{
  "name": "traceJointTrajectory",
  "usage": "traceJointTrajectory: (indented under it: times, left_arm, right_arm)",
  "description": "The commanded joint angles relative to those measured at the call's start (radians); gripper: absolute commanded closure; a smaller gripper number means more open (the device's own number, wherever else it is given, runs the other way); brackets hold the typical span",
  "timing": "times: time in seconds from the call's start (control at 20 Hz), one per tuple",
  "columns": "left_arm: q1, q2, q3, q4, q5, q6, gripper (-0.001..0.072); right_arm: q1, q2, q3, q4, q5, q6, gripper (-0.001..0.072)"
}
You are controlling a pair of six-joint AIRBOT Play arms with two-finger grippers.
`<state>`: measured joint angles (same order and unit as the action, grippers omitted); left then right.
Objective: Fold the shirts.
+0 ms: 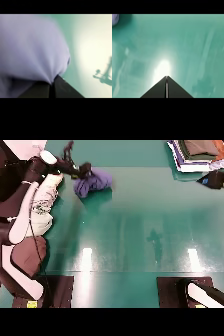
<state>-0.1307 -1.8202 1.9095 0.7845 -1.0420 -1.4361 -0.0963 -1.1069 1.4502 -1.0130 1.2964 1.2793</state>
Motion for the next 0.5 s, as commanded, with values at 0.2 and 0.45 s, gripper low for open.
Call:
traceJointTrajectory:
  times: [0.2,0.45]
  left_arm:
    - [-0.076,0.385,0.142,0.100,-0.326,0.052,0.0684]
    - [-0.346,0.413,-0.015,0.180,-0.345,0.058,0.0682]
  right_arm:
    - [0.001,0.000,0.338,-0.002,0.008,0.000,0.0698]
    - [0.001,0.000,0.413,0.000,0.032,0.000,0.0698]
